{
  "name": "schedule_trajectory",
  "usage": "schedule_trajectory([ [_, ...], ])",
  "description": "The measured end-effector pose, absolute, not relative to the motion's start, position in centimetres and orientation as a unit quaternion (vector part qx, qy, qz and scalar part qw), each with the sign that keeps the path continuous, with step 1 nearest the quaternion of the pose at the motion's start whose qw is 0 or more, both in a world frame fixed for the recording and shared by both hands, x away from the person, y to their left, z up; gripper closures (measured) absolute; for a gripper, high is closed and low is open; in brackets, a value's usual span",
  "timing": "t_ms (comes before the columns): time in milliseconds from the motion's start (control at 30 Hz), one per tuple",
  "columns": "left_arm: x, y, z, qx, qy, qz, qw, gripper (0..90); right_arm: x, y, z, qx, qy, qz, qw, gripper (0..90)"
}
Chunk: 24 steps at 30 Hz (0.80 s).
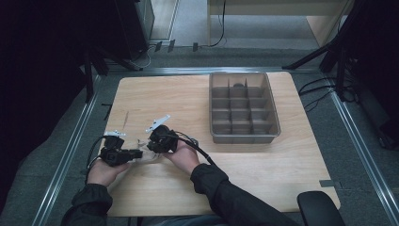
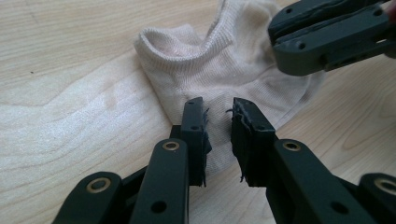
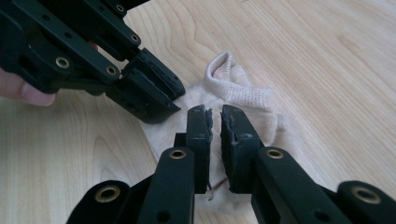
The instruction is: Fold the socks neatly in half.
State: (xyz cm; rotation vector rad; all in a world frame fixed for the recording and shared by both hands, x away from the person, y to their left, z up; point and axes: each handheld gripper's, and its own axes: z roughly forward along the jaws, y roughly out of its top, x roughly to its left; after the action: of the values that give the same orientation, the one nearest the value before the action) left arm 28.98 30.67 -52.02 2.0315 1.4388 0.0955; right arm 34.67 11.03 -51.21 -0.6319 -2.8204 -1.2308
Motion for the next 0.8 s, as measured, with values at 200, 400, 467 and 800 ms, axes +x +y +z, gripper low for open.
schedule_trajectory([
  [200,29.1,30.3,-52.5,0.782,0.544,0.041,0.302,73.5,34.9,11.2,-52.3,-0.201,-0.904,-0.378,-0.004,75.3],
  [400,29.2,30.1,-52.6,0.784,0.544,0.05,0.296,76.3,35.1,10.2,-53.2,-0.201,-0.903,-0.38,-0.011,71.3],
  [467,29.2,30.2,-52.6,0.783,0.544,0.048,0.298,76.6,35.1,9.8,-53.5,-0.201,-0.901,-0.384,-0.007,70.9],
  [800,29.4,30.1,-52.7,0.778,0.55,0.049,0.3,77.9,34.4,8.4,-54.2,-0.192,-0.894,-0.404,-0.013,71.5],
])
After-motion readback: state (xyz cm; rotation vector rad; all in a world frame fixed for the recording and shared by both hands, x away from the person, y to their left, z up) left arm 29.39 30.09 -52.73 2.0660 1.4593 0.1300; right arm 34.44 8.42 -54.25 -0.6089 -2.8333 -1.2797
